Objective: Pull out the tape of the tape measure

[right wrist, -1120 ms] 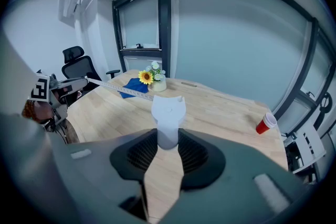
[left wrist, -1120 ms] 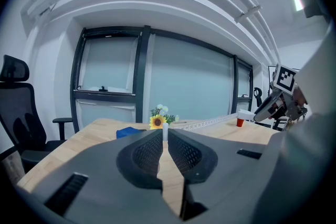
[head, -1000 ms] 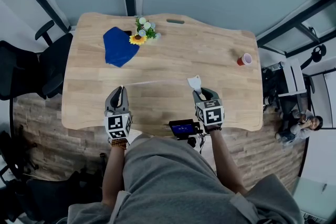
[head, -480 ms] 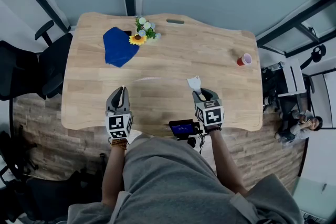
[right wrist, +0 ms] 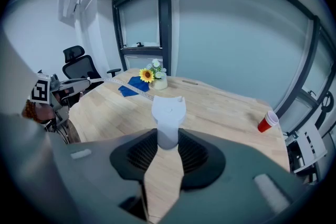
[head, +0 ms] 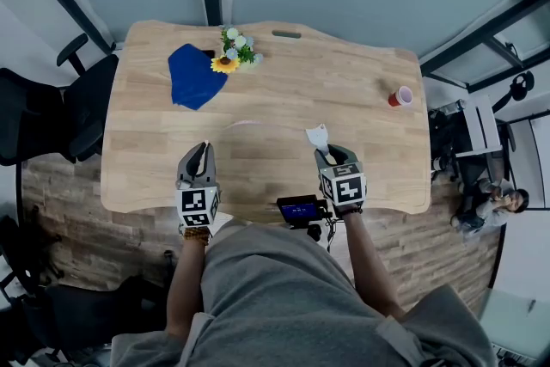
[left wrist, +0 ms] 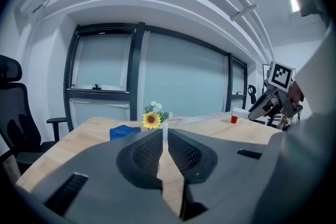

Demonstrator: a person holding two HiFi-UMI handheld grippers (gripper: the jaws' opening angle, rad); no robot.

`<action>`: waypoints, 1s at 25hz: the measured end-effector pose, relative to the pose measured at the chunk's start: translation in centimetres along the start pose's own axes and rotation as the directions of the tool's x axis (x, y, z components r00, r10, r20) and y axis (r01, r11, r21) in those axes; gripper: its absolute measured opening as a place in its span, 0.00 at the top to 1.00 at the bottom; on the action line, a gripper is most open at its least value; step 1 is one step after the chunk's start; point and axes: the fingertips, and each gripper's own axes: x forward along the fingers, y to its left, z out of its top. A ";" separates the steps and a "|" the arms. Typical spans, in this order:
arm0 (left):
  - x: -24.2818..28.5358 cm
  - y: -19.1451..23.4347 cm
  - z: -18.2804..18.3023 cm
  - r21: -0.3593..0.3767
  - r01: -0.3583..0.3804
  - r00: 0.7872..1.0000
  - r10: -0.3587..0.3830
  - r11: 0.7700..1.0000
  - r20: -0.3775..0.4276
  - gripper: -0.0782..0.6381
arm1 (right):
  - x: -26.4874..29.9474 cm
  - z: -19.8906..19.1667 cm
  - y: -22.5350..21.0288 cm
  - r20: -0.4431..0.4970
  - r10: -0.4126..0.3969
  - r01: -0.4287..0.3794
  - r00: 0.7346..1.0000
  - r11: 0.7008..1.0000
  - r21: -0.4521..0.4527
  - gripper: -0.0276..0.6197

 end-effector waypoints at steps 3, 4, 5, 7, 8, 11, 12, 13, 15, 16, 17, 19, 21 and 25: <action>0.1 -0.3 0.0 0.005 0.009 1.000 -0.009 1.000 0.003 0.84 | 0.1 -0.2 0.0 -0.003 0.002 -0.002 1.000 1.000 -0.002 0.76; 0.2 -0.4 0.0 0.006 0.011 1.000 -0.011 1.000 0.003 0.84 | 0.2 -0.2 0.0 -0.002 0.005 -0.005 1.000 1.000 -0.004 0.76; 0.2 -0.5 -0.1 0.006 0.013 1.000 -0.013 1.000 0.002 0.84 | 0.2 -0.3 0.1 -0.003 0.007 -0.007 1.000 1.000 -0.005 0.76; 0.3 -0.6 -0.4 0.006 0.020 1.000 -0.020 1.000 -0.005 0.84 | 0.3 -0.4 0.0 -0.009 0.008 -0.008 1.000 1.000 -0.004 0.76; 0.3 -0.7 -0.4 0.006 0.024 1.000 -0.024 1.000 -0.009 0.84 | 0.3 -0.4 0.0 -0.013 0.007 -0.007 1.000 1.000 -0.003 0.76; 0.4 -1.0 -0.6 0.003 0.034 0.999 -0.034 0.999 -0.028 0.84 | 0.3 -0.5 -0.2 -0.025 0.002 -0.002 1.000 1.000 0.000 0.76; 0.4 -1.1 -0.8 0.003 0.038 0.999 -0.038 0.999 -0.037 0.84 | 0.3 -0.6 -0.2 -0.027 0.003 -0.003 1.000 1.000 0.000 0.76; 0.4 -1.2 -0.9 0.003 0.042 0.998 -0.042 0.999 -0.043 0.84 | 0.3 -0.6 -0.2 -0.028 0.005 -0.005 1.000 1.000 -0.001 0.76; 0.5 -1.3 -1.1 0.004 0.049 0.998 -0.049 0.999 -0.047 0.84 | 0.5 -0.7 0.0 -0.025 0.010 -0.010 1.000 1.000 -0.002 0.76; 0.6 -1.4 -1.3 0.004 0.052 0.998 -0.051 0.999 -0.047 0.84 | 0.6 -0.7 0.0 -0.022 0.015 -0.015 1.000 1.000 -0.004 0.76; 0.6 -1.5 -1.4 0.004 0.054 0.998 -0.054 0.999 -0.045 0.84 | 0.7 -0.8 0.1 -0.020 0.018 -0.018 1.000 1.000 -0.006 0.76; 0.8 -1.6 -1.6 0.004 0.061 0.997 -0.061 0.998 -0.044 0.84 | 0.9 -0.9 0.1 -0.021 0.022 -0.022 1.000 1.000 -0.005 0.76; 0.9 -1.8 -1.7 0.003 0.067 0.997 -0.067 0.998 -0.047 0.84 | 1.0 -1.0 0.0 -0.025 0.021 -0.021 0.999 1.000 -0.002 0.76; 1.0 -2.1 -2.2 0.005 0.080 0.995 -0.080 0.997 -0.065 0.84 | 1.1 -1.5 -0.2 -0.041 0.014 -0.014 0.999 1.000 0.004 0.76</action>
